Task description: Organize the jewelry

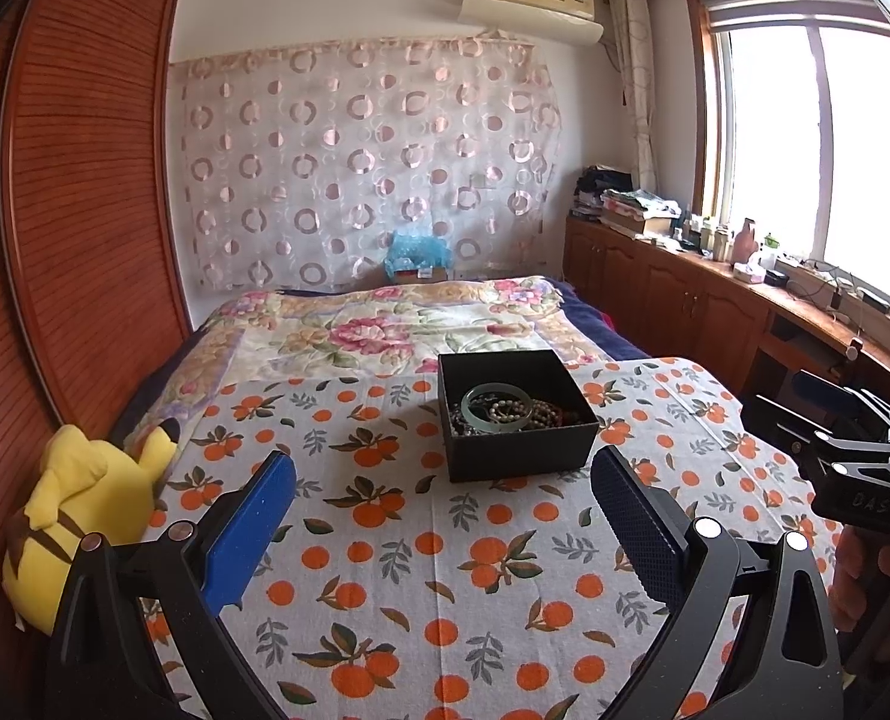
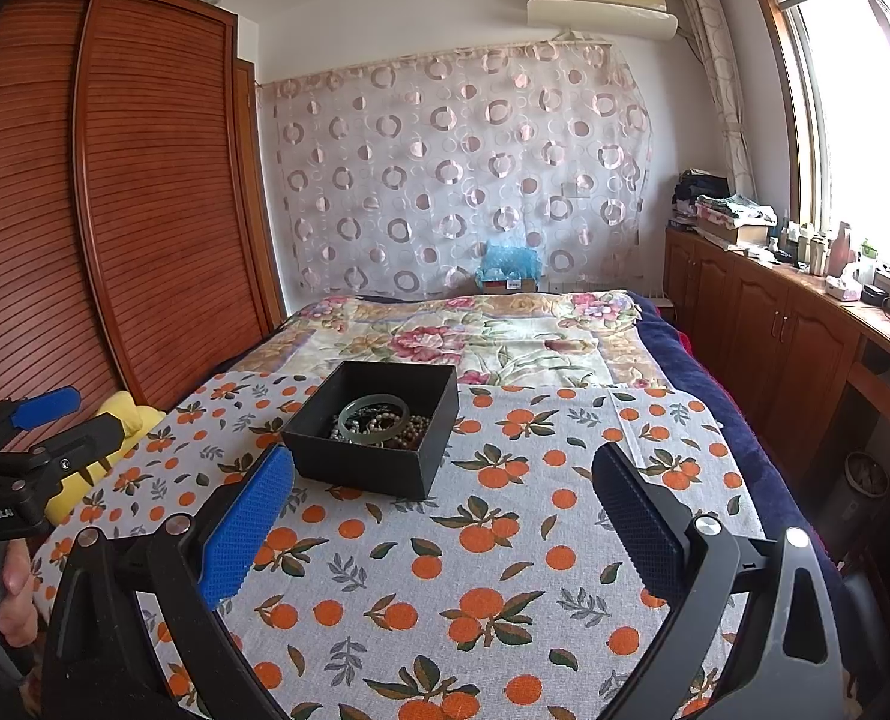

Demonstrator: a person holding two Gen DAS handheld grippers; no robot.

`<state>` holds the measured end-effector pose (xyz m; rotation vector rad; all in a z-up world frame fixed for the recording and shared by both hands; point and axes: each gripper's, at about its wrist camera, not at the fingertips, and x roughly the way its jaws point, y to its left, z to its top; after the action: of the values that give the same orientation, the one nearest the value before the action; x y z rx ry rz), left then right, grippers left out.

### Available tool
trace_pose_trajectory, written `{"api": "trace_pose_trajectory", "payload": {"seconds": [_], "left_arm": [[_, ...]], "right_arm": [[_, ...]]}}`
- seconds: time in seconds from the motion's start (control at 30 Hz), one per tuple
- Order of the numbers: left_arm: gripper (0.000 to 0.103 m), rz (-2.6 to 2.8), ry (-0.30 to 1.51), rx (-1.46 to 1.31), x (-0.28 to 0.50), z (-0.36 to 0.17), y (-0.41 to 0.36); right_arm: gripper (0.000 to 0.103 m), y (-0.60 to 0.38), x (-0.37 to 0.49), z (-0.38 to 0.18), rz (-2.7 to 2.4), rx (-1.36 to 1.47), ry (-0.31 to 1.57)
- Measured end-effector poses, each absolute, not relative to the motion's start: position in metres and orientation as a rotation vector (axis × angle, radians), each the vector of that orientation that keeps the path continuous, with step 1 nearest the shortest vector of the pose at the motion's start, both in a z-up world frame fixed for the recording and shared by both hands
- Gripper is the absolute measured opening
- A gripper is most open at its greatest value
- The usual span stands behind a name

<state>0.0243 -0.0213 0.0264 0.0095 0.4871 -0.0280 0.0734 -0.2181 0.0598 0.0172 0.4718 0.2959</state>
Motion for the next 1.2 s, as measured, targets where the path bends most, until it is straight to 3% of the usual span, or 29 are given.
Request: {"api": "trace_pose_trajectory", "payload": {"seconds": [1.2], "left_arm": [[0.095, -0.009, 0.494, 0.005, 0.0207, 0.0294, -0.0219]], "right_arm": [[0.100, -0.2145, 0.0727, 0.0587, 0.298, 0.019, 0.474]]}}
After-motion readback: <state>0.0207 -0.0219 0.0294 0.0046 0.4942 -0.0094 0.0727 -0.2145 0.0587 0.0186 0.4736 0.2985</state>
